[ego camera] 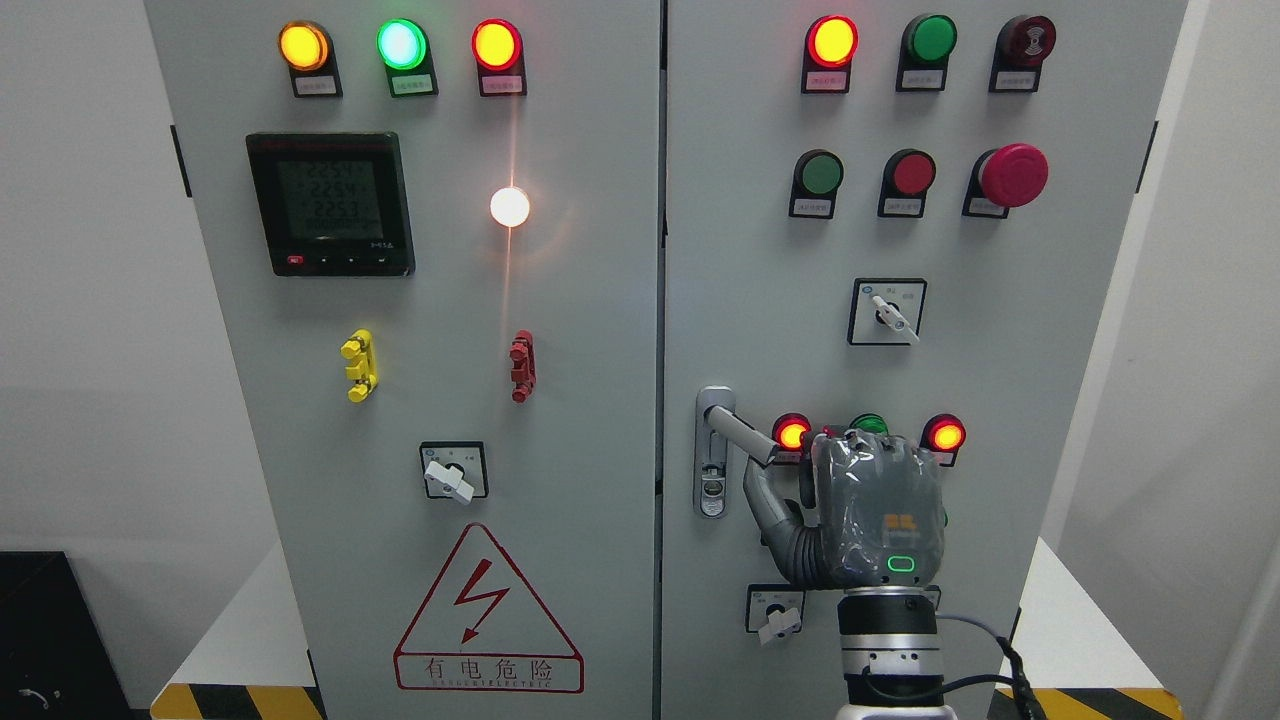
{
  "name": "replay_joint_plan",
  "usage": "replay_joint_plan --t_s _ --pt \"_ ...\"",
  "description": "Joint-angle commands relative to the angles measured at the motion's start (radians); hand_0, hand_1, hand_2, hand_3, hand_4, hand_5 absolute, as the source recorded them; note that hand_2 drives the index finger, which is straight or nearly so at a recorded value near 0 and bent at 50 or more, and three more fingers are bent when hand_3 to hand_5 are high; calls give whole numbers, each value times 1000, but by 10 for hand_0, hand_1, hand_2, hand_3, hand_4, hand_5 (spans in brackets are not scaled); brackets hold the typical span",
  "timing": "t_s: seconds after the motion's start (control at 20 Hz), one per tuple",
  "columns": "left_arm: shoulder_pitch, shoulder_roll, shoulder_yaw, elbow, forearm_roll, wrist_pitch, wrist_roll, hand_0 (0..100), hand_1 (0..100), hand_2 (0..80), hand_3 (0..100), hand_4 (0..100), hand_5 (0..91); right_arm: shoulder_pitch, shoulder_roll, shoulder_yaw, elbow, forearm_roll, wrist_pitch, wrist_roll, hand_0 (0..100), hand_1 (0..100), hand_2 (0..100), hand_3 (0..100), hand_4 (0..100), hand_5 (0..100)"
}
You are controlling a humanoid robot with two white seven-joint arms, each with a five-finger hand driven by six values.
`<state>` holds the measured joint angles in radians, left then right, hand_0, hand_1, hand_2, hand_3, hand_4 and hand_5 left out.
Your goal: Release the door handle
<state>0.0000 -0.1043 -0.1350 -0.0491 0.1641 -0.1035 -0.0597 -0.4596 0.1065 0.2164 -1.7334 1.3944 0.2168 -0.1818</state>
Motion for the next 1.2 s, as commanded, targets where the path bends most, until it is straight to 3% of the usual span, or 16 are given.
replay_joint_plan --t_s 0.0,1.15 --pt "9 0 0 0 0 1 0 120 556 0 0 0 0 -1 1 -3 -1 0 -1 -1 568 286 976 1000 986 1000" --pt "8 0 0 0 0 -1 0 120 556 0 0 0 0 -2 1 -3 -8 -2 -4 -1 572 281 973 1000 986 1000"
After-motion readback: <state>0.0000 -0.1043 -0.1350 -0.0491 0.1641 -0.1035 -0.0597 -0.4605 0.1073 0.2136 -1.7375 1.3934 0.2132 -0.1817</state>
